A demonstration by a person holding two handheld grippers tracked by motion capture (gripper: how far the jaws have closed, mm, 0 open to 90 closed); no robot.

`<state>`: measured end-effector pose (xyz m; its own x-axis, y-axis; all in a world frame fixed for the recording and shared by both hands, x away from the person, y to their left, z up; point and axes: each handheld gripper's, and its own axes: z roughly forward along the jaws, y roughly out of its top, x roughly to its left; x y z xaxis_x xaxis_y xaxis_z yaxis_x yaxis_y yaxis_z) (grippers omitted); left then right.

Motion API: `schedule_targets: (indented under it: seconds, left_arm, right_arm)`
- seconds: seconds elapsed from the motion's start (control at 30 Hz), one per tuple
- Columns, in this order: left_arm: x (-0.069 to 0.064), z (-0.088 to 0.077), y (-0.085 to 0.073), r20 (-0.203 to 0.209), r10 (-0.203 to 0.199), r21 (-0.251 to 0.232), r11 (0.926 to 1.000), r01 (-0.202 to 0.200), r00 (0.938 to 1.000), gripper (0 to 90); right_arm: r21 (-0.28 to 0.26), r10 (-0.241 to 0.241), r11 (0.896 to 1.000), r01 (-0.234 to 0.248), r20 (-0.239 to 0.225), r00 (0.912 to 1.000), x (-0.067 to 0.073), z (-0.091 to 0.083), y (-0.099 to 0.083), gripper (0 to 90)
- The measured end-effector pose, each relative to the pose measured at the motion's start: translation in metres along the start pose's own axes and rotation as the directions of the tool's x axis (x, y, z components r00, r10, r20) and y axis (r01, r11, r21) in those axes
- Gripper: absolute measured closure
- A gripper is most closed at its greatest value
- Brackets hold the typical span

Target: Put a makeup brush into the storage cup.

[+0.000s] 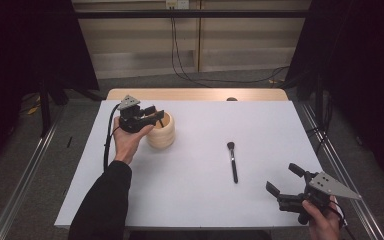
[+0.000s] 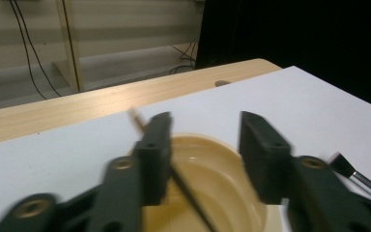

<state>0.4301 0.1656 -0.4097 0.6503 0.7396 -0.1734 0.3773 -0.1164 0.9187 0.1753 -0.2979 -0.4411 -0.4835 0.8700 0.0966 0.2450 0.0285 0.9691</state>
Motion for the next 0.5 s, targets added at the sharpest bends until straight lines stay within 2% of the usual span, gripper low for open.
schedule_targets:
  seconds: [0.07,0.2,0.27,0.4,0.43,0.5]
  left_arm:
    - [0.0003,-0.0001,0.0005,-0.002,0.0,-0.007,1.0,0.0,1.0,34.1]
    - [0.0008,-0.0005,0.0007,-0.007,-0.02,-0.009,0.9998,0.02,0.9998,20.1]
    - [0.0006,-0.0005,0.0012,-0.016,-0.022,-0.004,0.9998,0.022,0.9996,8.4]
    - [-0.0018,-0.0016,0.0022,-0.013,-0.024,-0.02,0.9995,0.024,0.9996,2.6]
    - [-0.0026,-0.003,0.0022,0.0,0.005,-0.021,0.9998,-0.005,1.0,2.6]
    - [-0.0028,-0.0034,0.0031,0.009,-0.004,-0.03,0.9996,0.004,1.0,2.9]
  right_arm:
    - [-0.001,0.004,1.0,-0.004,0.002,1.0,-0.0001,0.0003,0.0,0.0]
    - [-0.001,0.004,1.0,-0.004,0.0,1.0,0.0001,0.0,0.0,0.0]
    - [-0.001,0.005,1.0,-0.005,0.001,1.0,0.0001,0.0001,0.0001,0.0]
    - [0.0,-0.004,1.0,0.004,-0.002,1.0,0.0,0.0002,0.0001,0.0]
    - [-0.002,-0.003,1.0,0.003,0.0,1.0,0.0,0.0001,0.0001,0.0]
    - [0.001,0.002,1.0,-0.002,-0.002,1.0,0.0002,0.0001,0.0,0.0]
